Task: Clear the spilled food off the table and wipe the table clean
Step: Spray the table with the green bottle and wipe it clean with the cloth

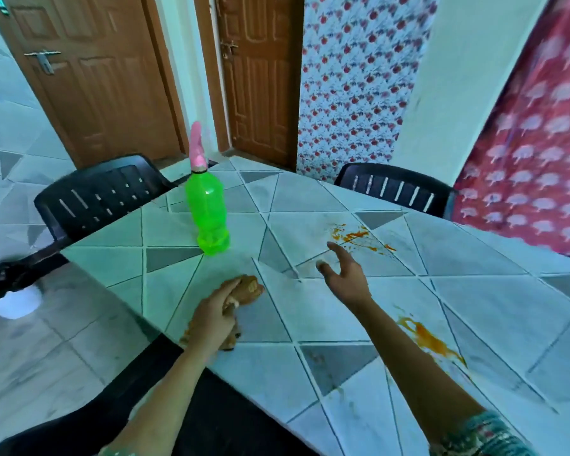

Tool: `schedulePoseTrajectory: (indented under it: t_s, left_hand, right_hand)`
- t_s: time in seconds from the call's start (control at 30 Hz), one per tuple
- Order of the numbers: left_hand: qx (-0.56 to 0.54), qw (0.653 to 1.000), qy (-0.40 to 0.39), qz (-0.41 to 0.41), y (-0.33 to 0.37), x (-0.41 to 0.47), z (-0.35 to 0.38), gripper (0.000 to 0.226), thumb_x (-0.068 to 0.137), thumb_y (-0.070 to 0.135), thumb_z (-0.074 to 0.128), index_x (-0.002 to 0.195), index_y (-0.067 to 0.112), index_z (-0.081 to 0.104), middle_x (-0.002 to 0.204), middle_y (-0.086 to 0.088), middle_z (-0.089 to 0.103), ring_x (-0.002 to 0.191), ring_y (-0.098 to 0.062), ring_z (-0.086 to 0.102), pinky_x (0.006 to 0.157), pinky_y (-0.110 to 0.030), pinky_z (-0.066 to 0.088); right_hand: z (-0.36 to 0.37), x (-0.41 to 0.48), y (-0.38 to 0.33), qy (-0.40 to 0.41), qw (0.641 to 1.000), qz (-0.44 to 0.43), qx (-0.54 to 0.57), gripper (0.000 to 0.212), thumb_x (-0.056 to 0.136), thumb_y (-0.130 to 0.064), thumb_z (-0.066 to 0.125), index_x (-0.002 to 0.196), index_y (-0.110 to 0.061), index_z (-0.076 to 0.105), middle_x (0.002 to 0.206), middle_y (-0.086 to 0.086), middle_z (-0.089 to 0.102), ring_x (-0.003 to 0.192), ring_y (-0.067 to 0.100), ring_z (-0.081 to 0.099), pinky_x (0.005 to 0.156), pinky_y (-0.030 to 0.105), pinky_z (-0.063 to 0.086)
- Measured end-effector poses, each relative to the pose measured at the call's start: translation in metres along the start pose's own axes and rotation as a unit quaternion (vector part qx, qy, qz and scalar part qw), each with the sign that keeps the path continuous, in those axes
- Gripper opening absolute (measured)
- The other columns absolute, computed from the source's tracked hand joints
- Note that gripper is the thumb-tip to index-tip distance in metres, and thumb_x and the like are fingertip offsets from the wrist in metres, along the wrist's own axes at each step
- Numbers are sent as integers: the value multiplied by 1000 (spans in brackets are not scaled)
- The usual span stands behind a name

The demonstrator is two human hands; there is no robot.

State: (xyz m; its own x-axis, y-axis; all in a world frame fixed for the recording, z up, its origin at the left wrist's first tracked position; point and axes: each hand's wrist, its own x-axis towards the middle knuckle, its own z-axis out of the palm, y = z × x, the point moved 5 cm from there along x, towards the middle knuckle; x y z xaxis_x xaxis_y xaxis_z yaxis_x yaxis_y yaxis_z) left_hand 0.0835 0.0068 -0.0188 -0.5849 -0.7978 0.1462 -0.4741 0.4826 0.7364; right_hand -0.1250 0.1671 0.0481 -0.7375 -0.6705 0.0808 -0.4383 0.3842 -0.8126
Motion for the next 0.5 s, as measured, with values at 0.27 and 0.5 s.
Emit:
schedulePoseTrajectory:
  t_s: [0.27, 0.5]
  left_hand:
    - [-97, 994, 1, 45, 106, -12, 53, 50, 73, 18, 53, 123, 23, 60, 108, -6, 70, 98, -25, 64, 84, -33, 49]
    - [-1, 995, 104, 6, 116, 37, 87, 51, 86, 4, 54, 134, 24, 51, 121, -15, 63, 104, -36, 59, 84, -38, 47]
  right_hand:
    - [-103, -69, 97, 66, 986, 77, -129, 52, 92, -30, 55, 139, -11, 42, 142, 8, 45, 131, 25, 42, 102, 31, 33]
    - [-110, -23, 131, -11, 967, 48, -248, 65, 98, -45, 33, 149, -9, 15, 157, 10, 12, 145, 22, 10, 116, 34, 7]
